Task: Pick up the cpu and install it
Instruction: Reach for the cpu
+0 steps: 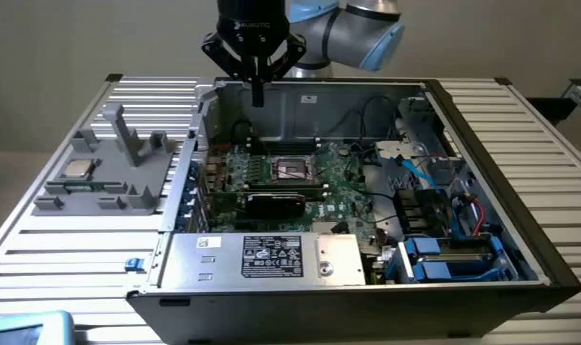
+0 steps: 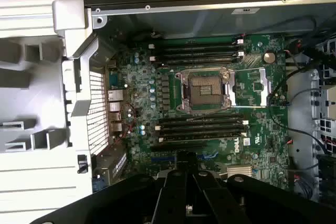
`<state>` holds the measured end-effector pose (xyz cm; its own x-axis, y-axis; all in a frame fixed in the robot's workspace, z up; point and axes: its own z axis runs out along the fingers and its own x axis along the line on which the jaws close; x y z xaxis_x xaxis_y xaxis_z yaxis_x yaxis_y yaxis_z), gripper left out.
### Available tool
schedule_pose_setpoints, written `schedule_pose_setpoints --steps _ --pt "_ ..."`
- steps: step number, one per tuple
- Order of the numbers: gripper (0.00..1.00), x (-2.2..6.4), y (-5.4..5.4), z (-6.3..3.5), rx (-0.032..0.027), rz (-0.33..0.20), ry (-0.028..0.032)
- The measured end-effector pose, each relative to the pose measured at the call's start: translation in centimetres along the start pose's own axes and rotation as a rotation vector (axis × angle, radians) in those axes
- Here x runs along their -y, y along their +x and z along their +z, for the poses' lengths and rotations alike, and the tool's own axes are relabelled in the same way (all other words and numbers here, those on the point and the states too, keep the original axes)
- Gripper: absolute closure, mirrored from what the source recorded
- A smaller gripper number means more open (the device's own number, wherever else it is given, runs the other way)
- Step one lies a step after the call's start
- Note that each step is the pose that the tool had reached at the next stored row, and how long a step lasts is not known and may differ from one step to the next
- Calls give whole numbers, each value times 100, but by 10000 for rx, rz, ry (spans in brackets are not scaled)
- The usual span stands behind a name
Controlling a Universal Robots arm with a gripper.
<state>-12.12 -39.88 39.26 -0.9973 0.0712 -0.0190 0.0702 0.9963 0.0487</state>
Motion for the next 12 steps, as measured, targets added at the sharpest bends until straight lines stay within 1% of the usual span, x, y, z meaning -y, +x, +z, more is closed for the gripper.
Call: schedule_pose_setpoints --steps 12 --pt "89 0 2 0 0 0 0"
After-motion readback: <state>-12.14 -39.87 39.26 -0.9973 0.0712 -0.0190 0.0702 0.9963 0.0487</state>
